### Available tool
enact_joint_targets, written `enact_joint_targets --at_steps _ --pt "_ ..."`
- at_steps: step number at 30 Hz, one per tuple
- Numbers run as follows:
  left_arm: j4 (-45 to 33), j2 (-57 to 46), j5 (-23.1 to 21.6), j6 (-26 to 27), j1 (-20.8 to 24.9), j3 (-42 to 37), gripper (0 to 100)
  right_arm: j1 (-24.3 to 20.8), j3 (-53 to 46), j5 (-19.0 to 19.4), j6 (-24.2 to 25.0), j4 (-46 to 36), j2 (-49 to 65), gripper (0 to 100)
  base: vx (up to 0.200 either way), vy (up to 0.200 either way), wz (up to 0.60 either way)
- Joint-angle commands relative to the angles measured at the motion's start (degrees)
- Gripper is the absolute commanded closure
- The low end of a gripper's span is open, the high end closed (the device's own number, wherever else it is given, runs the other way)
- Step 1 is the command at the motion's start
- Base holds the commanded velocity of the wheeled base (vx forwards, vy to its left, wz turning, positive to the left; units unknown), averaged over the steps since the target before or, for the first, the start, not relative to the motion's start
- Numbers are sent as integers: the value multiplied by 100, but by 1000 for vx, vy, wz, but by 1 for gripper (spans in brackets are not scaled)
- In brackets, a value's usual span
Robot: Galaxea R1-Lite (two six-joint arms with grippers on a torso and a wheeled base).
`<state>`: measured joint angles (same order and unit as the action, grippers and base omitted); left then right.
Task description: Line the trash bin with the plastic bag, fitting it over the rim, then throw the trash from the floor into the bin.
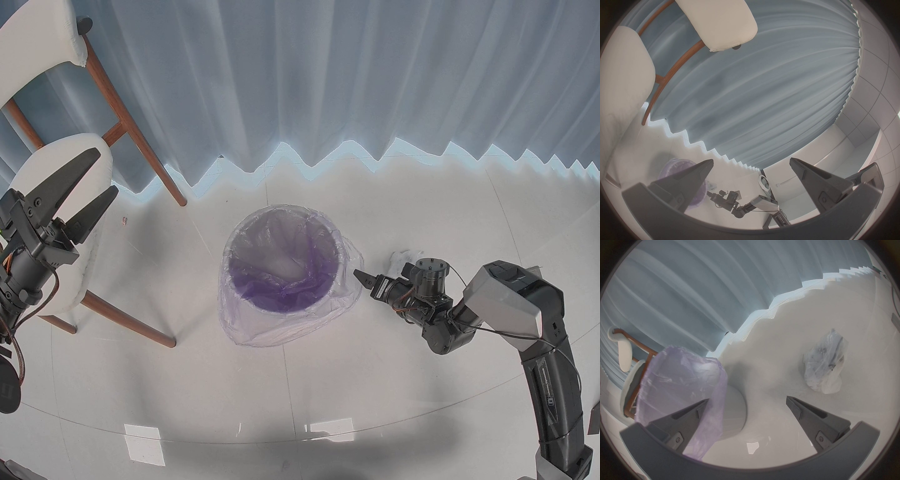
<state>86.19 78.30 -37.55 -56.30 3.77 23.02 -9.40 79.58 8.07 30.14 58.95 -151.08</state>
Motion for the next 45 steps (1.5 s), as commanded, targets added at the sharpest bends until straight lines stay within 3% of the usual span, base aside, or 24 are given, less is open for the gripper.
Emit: enact_joint_targets --at_steps 1,4,11,26,31,45 --pt "3 -8 2 -4 36 -16 0 -1 576 -113 -157 -332 -449 0 0 0 0" --pt "3 -8 2 -4 54 -25 0 26 1077 -121 -201 -727 -633 0 0 0 0" --pt "3 -8 2 -4 63 -25 0 8 2000 -157 -535 -824 -1134 0 0 0 0" --pt "3 10 2 -4 63 -34 0 -361 3485 -121 -544 -1940 -1732 0 0 0 0" --pt "3 1 2 -4 63 -43 0 -458 3501 -148 -658 -2090 -2119 0 0 0 0" --pt "3 -52 2 -4 142 -52 0 -282 3501 -368 -605 -1290 -1495 0 0 0 0"
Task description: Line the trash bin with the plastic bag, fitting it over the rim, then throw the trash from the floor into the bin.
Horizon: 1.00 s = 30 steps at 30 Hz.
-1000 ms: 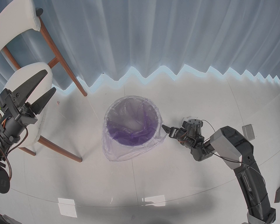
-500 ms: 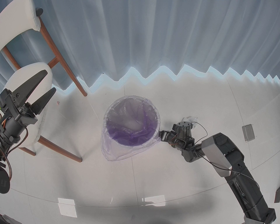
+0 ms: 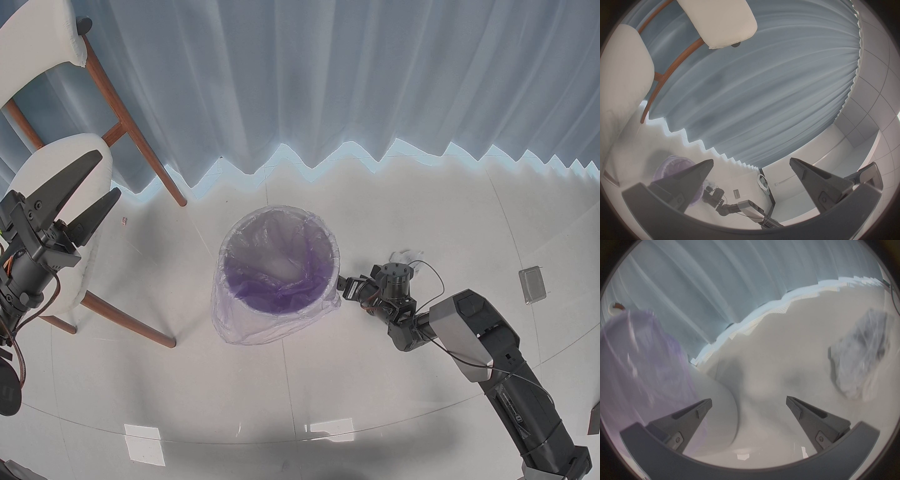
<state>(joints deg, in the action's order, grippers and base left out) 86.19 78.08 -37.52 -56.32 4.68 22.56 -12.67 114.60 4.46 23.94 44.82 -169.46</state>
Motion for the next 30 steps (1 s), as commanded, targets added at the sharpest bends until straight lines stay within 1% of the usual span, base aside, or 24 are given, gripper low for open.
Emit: enact_joint_targets --at_steps 1,5,6,10,11,12,16,17,19,21,22,23,24,28,30 --pt "3 -65 -1 -2 59 -15 0 71 -26 -7 14 158 458 0 0 0 0" --pt "3 -118 -1 -2 103 -24 0 212 -694 -7 146 316 959 0 0 0 0" --pt "3 -118 -1 -2 103 -33 0 212 -738 -7 146 325 976 0 0 0 0" --pt "3 -118 -1 -2 130 -50 0 379 -1933 20 242 668 1750 0 0 0 0" --pt "3 -118 -1 -2 130 -50 0 379 -1933 20 242 668 1750 0 0 0 0" --pt "3 -118 -1 -2 130 -42 0 414 -2443 37 260 809 2049 0 0 0 0" --pt "3 -118 -1 -2 130 -42 0 423 -3418 143 251 1107 2646 0 0 0 0" --pt "3 -118 -1 -2 130 -42 0 423 -3480 151 251 1125 2699 0 0 0 0" --pt "3 -109 -1 -2 156 -42 0 423 -4122 257 234 1204 3095 0 0 0 0" --pt "3 -109 -1 -2 156 -42 0 432 -4297 283 199 1204 3191 0 0 0 0" --pt "3 -109 -1 -2 156 -42 0 493 -4640 292 75 1204 3385 0 0 0 0" --pt "3 -109 -1 -2 156 -42 0 493 -4640 292 75 1204 3385 0 0 0 0" --pt "3 -109 -1 -2 165 -50 0 581 -4842 310 -127 1195 3490 0 0 0 0" --pt "3 -109 8 25 156 -50 0 880 -5018 318 -487 1195 3516 0 0 0 0" --pt "12 -82 17 51 147 -50 0 1082 -5036 327 -759 1195 3437 0 0 0 0"
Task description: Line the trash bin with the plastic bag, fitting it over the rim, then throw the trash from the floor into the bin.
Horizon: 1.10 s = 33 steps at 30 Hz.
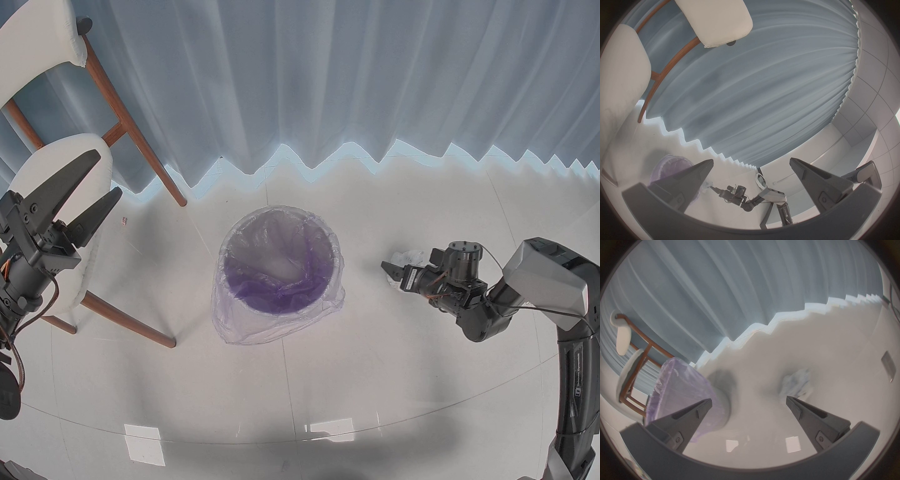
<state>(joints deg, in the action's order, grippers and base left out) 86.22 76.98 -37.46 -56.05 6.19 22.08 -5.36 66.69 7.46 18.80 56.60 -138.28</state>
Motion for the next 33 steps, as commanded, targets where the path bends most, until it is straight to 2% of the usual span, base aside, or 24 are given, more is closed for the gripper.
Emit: enact_joint_targets --at_steps 1,4,7,10,15,18,33 --pt "8 27 20 24 -4 7 0 440 -245 19 -447 18 266 0 0 0 0" --pt "8 18 11 24 5 -2 0 633 -174 19 -939 26 20 0 0 0 0" --pt "8 36 2 15 -4 7 0 686 -16 10 -1071 -9 -156 0 0 0 0" --pt "0 36 2 -20 -4 -2 0 686 274 1 -1071 -123 -244 0 0 0 0" --pt "-9 27 11 -134 22 7 0 686 1082 -34 -1062 -782 -507 0 0 0 0" --pt "-9 36 20 -169 40 7 0 677 1487 -210 -1062 -1125 -701 0 0 0 0" --pt "0 62 2 -73 -13 -37 0 598 3297 -447 -1229 -2101 -1562 0 0 0 0"
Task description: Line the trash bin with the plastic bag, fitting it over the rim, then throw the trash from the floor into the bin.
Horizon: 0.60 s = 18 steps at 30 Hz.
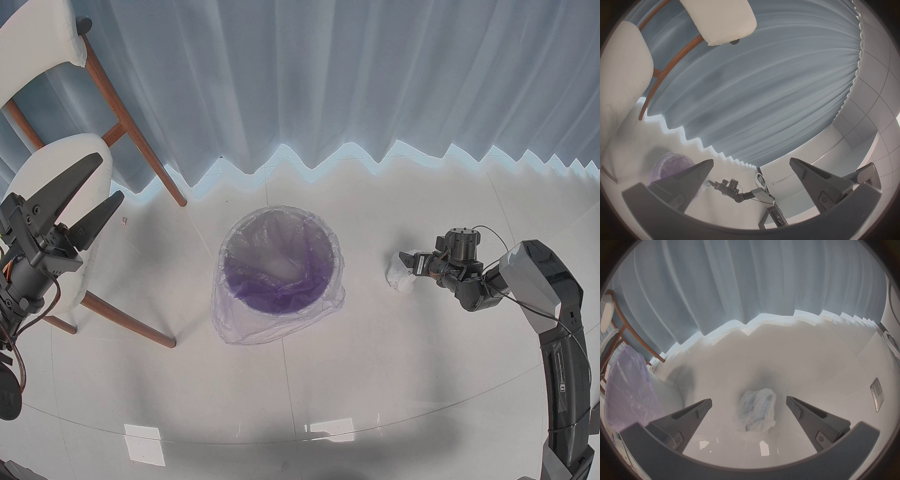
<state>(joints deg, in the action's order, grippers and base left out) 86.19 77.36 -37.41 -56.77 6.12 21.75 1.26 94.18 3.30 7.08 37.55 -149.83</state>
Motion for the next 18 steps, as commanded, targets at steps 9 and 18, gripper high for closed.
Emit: enact_joint_targets --at_steps 9,18 --pt "3 33 -3 8 30 -30 0 -170 1383 -207 -102 -538 -890 0 0 0 0" --pt "3 42 -3 8 82 -92 0 33 2041 -374 -102 -819 -1303 0 0 0 0"
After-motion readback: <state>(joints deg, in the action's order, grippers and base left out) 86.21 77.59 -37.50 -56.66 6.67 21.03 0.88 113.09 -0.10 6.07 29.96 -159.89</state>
